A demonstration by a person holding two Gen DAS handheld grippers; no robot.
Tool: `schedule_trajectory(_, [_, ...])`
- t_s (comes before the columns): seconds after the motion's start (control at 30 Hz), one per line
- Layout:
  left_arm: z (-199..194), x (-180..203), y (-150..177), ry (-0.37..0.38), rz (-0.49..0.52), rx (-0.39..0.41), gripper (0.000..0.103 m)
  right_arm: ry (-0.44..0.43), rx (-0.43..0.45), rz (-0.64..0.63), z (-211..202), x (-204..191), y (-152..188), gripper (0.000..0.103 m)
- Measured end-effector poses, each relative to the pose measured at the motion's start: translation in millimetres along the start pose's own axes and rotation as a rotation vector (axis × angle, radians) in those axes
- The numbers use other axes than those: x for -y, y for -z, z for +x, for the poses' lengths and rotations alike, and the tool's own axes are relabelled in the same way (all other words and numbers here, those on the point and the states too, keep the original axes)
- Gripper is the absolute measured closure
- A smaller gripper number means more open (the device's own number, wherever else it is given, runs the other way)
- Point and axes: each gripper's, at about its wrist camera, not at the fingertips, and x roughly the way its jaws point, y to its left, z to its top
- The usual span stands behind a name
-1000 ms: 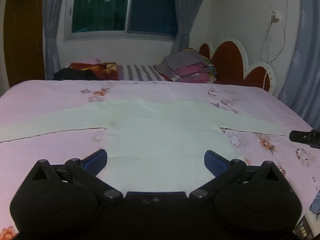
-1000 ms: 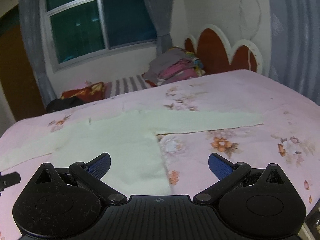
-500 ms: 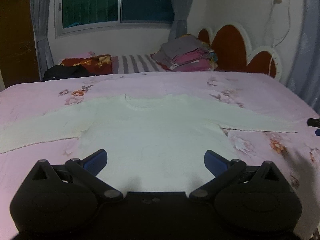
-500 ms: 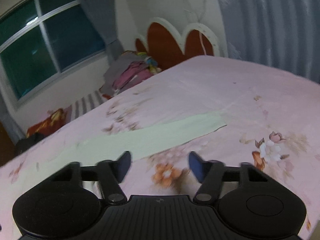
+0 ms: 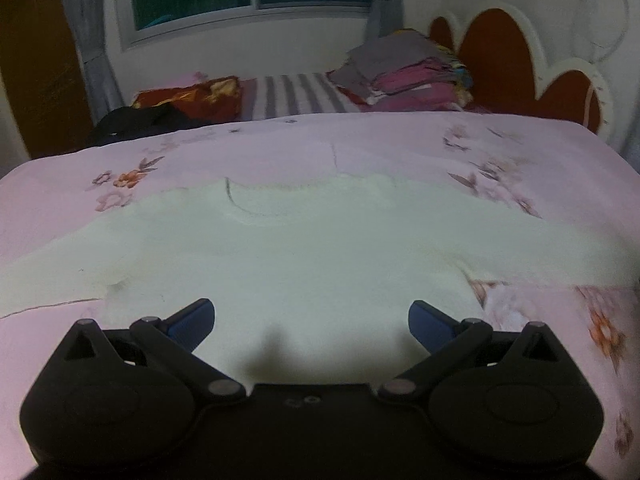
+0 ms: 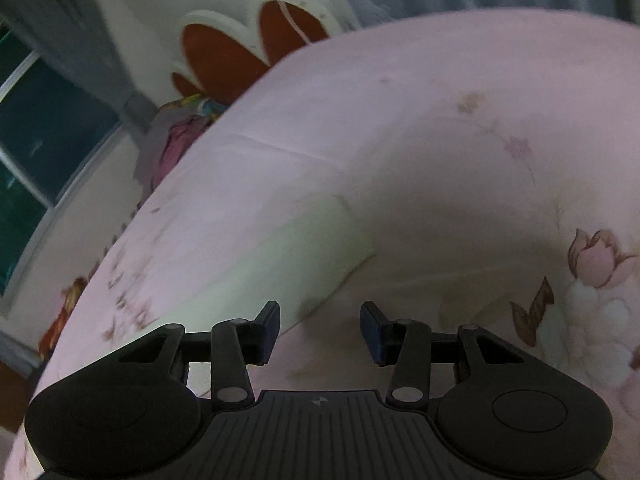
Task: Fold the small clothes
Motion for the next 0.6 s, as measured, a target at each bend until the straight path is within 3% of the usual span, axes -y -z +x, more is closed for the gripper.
schedule_trajectory(0.17, [4,1,-12,-0.036,-0.014,0.001,0.0,-0.043,0.023,0.05,9,12,-13,0.058])
schedule_trajectory(0.27, [5,1,-14,-0.038,-0.024,-0.01,0.0,-0.031,0.025,0.043,11,10,-14,0.072])
schedule_trajectory(0.43, [3,-7,-15,-0.047,-0.015,-0.012,0.0,-0.041,0.029,0.021,11,5,-9,0.075])
schedule_trajectory(0.5, [4,-15,-16,-0.052,-0.02,-0.015,0.0,-0.012,0.027,-0.007,14,1,-8,0.101])
schedule_trajectory(0.6, [7,-31,-15,-0.06,-0.026,-0.028,0.0,0.039,0.033,-0.045,15,-11,-7,0.101])
